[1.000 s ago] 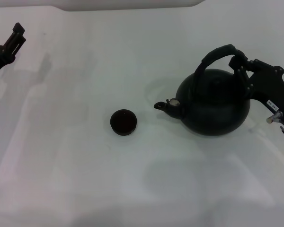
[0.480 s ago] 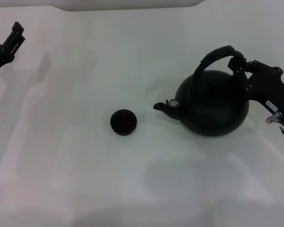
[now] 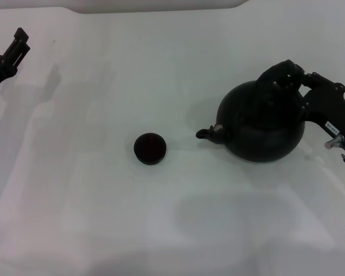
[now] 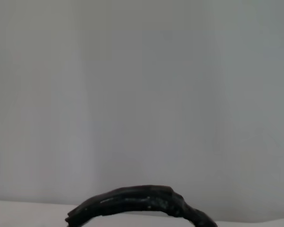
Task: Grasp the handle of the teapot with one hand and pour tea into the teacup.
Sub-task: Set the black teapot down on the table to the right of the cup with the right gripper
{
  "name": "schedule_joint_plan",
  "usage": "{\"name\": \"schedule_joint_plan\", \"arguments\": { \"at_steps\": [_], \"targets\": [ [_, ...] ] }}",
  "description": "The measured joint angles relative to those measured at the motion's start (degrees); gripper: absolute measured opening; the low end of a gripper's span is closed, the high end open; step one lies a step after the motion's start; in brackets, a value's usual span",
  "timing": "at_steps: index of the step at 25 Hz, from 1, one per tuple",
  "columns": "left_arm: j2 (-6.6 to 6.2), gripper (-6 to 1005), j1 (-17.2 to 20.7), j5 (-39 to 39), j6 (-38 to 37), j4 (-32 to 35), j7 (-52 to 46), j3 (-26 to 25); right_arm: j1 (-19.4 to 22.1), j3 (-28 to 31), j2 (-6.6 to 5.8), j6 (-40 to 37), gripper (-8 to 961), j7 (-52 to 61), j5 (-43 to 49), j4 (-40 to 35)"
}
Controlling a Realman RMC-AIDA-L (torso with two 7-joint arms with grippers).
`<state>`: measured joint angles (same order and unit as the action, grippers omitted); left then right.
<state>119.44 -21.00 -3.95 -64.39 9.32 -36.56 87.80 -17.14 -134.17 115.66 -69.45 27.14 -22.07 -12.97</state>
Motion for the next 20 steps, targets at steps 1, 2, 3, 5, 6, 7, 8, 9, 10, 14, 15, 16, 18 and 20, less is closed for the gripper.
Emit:
{"name": "schedule_joint_plan", "arguments": {
  "at_steps": [1, 2, 3, 5, 6, 7, 8, 9, 10, 14, 15, 16, 18, 20],
  "targets": [
    [0.0, 893, 0.0, 0.0, 0.0, 0.0, 0.0, 0.0, 0.0, 0.0, 0.0, 0.1, 233, 0.1, 0.0, -0.1],
    [0.0, 893, 0.0, 0.0, 0.0, 0.0, 0.0, 0.0, 0.0, 0.0, 0.0, 0.2, 261, 0.1, 0.0, -0.1],
    [0.0, 893, 0.0, 0.0, 0.0, 0.0, 0.0, 0.0, 0.0, 0.0, 0.0, 0.3, 308, 0.2, 0.0, -0.1],
    [0.0, 893, 0.1, 0.0, 0.0, 0.0, -0.1, 0.0, 0.0, 0.0, 0.0, 0.4, 403, 0.4, 0.0, -0.2],
    [0.0, 893, 0.2, 0.0, 0.0, 0.0, -0.1, 0.1, 0.0, 0.1, 0.01, 0.4, 450, 0.6, 0.0, -0.2],
    [0.0, 893, 0.2, 0.0, 0.0, 0.0, -0.1, 0.2, 0.1, 0.1, 0.0, 0.4, 497, 0.9, 0.0, -0.2],
    [0.0, 893, 0.3, 0.0, 0.0, 0.0, -0.1, 0.2, 0.2, 0.1, 0.0, 0.2, 518, 1.4, 0.0, -0.2],
    [0.0, 893, 0.3, 0.0, 0.0, 0.0, -0.1, 0.2, 0.2, 0.1, 0.0, 0.0, 540, 1.9, 0.0, -0.2],
    [0.0, 893, 0.3, 0.0, 0.0, 0.0, -0.1, 0.2, 0.2, 0.1, -0.02, 0.0, 561, 2.8, 0.0, -0.1],
    [0.03, 893, 0.4, 0.0, 0.0, 0.0, -0.1, 0.3, 0.2, 0.1, -0.12, -0.2, 647, 5.0, 0.0, 0.1],
    [0.06, 893, 0.4, 0.0, 0.0, 0.0, -0.1, 0.3, 0.4, 0.1, -0.14, -0.6, 669, 5.2, 0.0, 0.2],
    [0.06, 893, 0.5, 0.0, 0.0, 0.0, -0.2, 0.3, 0.9, 0.1, -0.14, -1.1, 690, 5.4, 0.0, 0.2],
    [0.08, 893, 0.6, -0.1, 0.0, 0.0, -0.2, 0.4, 1.9, 0.1, -0.15, -3.0, 733, 5.4, -0.5, 0.3],
    [0.09, 893, 0.7, 0.0, 0.0, 0.0, -0.2, 0.4, 3.1, 0.1, -0.16, -5.7, 775, 5.5, -1.4, 0.3]
  ]
}}
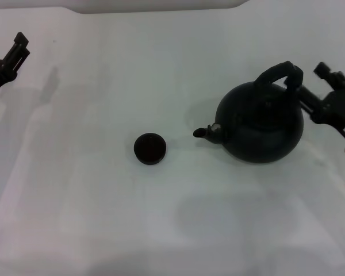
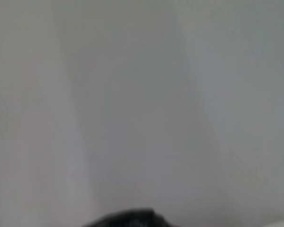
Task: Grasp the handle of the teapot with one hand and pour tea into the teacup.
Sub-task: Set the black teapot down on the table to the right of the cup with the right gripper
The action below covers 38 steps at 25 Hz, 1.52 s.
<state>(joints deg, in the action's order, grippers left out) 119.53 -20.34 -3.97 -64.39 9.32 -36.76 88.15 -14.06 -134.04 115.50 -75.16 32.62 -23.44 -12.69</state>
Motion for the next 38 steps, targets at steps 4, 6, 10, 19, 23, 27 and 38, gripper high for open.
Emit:
{"name": "schedule_joint_plan", "arguments": {
  "at_steps": [4, 6, 10, 19, 23, 27, 38],
  "targets": [
    [0.01, 893, 0.0, 0.0, -0.2, 0.0, 0.0, 0.0, 1.1, 0.0, -0.15, -3.4, 860, 0.5, -1.4, 0.8],
    [0.01, 893, 0.0, 0.0, -0.3, 0.0, -0.1, 0.0, 1.1, 0.0, -0.19, -3.8, 860, 1.8, -1.4, 2.0],
    [0.0, 893, 0.0, 0.0, -0.3, 0.0, 0.0, 0.0, 2.1, -0.3, -0.19, -7.0, 860, 3.1, -1.2, 3.7],
    [-0.07, 893, -0.2, 0.0, -0.4, 0.0, 0.0, 0.0, 0.0, -0.7, -0.17, -4.7, 861, 5.3, 2.7, 4.8],
    [-0.09, 893, -0.1, 0.0, -0.5, 0.0, 0.0, 0.0, -0.5, -0.9, -0.03, -4.6, 859, 5.4, 3.7, 4.5],
    [-0.09, 893, 0.0, 0.0, -0.5, 0.0, 0.0, 0.0, -0.5, -0.8, -0.01, -5.4, 854, 5.4, 4.6, 4.4],
    [-0.09, 893, 0.0, 0.0, -0.4, 0.0, 0.0, 0.0, 1.5, 0.0, -0.25, -8.2, 848, 5.2, 3.6, 5.4]
  ]
}}
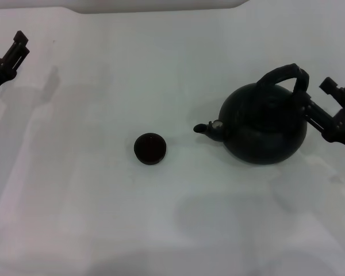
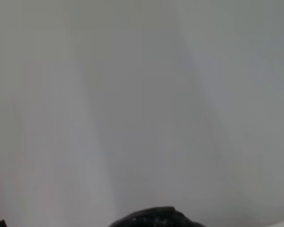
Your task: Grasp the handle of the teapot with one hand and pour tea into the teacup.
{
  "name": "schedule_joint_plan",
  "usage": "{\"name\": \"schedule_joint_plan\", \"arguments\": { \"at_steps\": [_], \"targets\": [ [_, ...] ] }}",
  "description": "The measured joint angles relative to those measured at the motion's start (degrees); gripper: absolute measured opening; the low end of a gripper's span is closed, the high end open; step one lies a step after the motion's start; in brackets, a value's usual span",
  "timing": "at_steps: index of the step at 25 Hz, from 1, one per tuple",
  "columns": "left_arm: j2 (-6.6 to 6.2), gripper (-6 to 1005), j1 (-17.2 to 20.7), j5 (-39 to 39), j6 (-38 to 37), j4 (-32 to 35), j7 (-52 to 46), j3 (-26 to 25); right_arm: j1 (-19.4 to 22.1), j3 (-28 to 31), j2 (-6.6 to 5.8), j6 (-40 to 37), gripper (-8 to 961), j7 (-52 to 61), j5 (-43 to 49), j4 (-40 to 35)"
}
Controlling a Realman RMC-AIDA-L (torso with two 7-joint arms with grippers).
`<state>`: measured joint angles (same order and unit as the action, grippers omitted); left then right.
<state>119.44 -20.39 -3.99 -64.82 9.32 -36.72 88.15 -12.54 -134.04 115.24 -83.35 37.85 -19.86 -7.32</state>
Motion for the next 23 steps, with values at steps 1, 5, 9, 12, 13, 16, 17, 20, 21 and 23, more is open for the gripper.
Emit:
{"name": "schedule_joint_plan", "arguments": {
  "at_steps": [1, 5, 9, 12, 13, 16, 17, 20, 21, 23],
  "targets": [
    [0.0, 893, 0.0, 0.0, 0.0, 0.0, 0.0, 0.0, 0.2, 0.0, -0.04, -1.2, 848, -0.1, 0.0, 0.3],
    [0.0, 893, 0.0, 0.0, 0.0, 0.0, 0.1, 0.0, 0.8, 2.2, 0.01, -3.0, 848, -0.4, -0.9, 2.6],
    [0.0, 893, -0.2, 0.0, 0.0, 0.0, 0.2, -0.2, 0.9, 8.0, 0.33, -0.9, 848, -3.7, -1.4, 2.7],
    [0.01, 893, -0.4, 0.0, 0.1, 0.0, 1.2, -0.2, 1.0, 11.3, 0.52, 1.8, 848, -8.7, -1.5, 0.5],
    [0.04, 893, -0.4, 0.0, 0.0, 0.0, 2.3, -0.1, 1.0, 12.2, 0.56, 2.9, 848, -11.0, -1.5, -0.6],
    [0.21, 893, -0.4, 0.0, -0.1, 0.1, 5.2, -0.1, 0.9, 13.4, 0.75, 6.1, 848, -18.3, -2.6, -3.7],
    [0.26, 893, -0.4, 0.0, -0.2, 0.2, 5.9, 0.0, 0.9, 13.2, 0.82, 6.9, 848, -20.2, -3.5, -4.5],
    [0.33, 893, -0.2, 0.0, -0.2, 0.4, 6.6, 0.0, 1.0, 12.4, 0.92, 8.2, 848, -25.3, -5.8, -6.4],
    [0.34, 893, -0.1, 0.0, -0.2, 0.5, 6.6, 0.0, 1.1, 12.2, 0.93, 8.2, 848, -26.5, -6.1, -6.8],
    [0.35, 893, -0.1, 0.0, -0.3, 0.5, 6.6, 0.0, 1.1, 12.1, 0.94, 8.3, 848, -28.1, -6.1, -7.1]
  ]
}}
